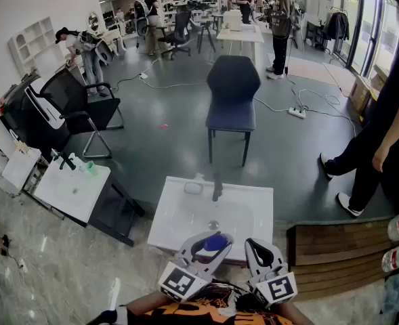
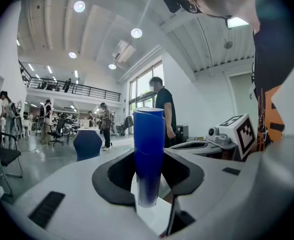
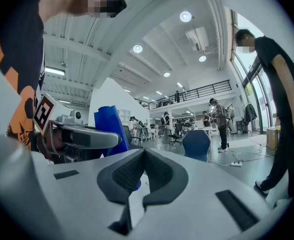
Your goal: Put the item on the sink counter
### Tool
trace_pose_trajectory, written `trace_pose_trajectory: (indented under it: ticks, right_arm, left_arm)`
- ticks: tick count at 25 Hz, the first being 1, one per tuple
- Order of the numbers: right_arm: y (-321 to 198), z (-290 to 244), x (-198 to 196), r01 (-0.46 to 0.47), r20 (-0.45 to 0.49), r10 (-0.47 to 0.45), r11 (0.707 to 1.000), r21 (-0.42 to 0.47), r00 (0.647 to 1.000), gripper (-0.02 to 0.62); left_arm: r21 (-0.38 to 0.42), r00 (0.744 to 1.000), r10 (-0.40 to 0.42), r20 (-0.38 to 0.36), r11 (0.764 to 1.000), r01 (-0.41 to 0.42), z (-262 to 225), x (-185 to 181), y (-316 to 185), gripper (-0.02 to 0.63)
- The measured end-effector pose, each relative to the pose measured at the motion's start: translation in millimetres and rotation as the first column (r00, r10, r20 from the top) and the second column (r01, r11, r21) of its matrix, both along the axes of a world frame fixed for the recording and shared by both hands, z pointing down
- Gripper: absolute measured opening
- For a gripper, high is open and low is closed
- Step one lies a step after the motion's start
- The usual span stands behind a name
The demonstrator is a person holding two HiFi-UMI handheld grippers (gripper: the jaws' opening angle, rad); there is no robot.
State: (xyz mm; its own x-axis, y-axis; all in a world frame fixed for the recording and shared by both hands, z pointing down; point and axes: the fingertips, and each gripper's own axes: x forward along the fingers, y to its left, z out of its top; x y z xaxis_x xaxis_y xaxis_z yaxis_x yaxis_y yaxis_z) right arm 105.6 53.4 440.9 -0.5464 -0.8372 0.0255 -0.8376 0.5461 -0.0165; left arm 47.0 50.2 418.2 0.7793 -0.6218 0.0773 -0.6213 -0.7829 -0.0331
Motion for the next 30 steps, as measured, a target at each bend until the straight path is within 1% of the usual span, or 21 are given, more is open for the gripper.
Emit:
trace_pose_trajectory:
  ticks: [4, 10, 12, 16, 18, 24, 30]
  right_arm:
    - [-3.0, -2.5, -2.1, 0.006, -0.003, -0.006, 1.000, 0.008, 1.000, 0.014]
    - [-5.8, -0.7, 4.9, 0.002, -0.002, -0.002, 1.000, 0.007, 1.000, 0.014]
    - [-6.7, 1.2, 4.4, 0.002, 0.003, -0.002, 1.000, -0.003, 1.000, 0.014]
    - [-12.2, 5.0, -2.0, 0.041, 0.054, -0.038, 0.998, -0.041, 0.998, 0.014]
    - [-15.4, 10.3, -1.9, 0.038, 0.049, -0.036, 0.998, -0.054, 0.998, 0.014]
    - [-18.9, 8.8, -1.3, 0.022, 0.040, -0.020, 0.998, -0.051, 0.999, 0.014]
    - [-26.4, 7.0, -2.6, 0.030, 0.046, -0.028, 0.999, -0.038, 0.999, 0.014]
  left_arm:
    - [0.000, 1.000, 0.000, 0.001, 1.000, 0.000, -1.1, -0.7, -3.6, 0.166]
    - [-0.004, 1.000, 0.004, 0.003, 1.000, -0.004, 0.7, 6.5, -5.9, 0.166]
    - [-0.008, 1.000, 0.002, 0.002, 1.000, -0.002, 1.3, 5.0, -7.5, 0.166]
    - [-0.022, 1.000, -0.001, -0.001, 1.000, 0.001, 4.0, 2.0, -11.7, 0.166]
    - [-0.024, 1.000, -0.001, 0.001, 1.000, 0.001, 6.2, 2.2, -14.0, 0.166]
    - [-0.030, 1.000, -0.002, 0.001, 1.000, 0.002, 6.0, 1.0, -17.1, 0.166]
    - [-0.029, 1.000, -0.005, 0.005, 1.000, 0.005, 6.8, -0.4, -27.1, 0.166]
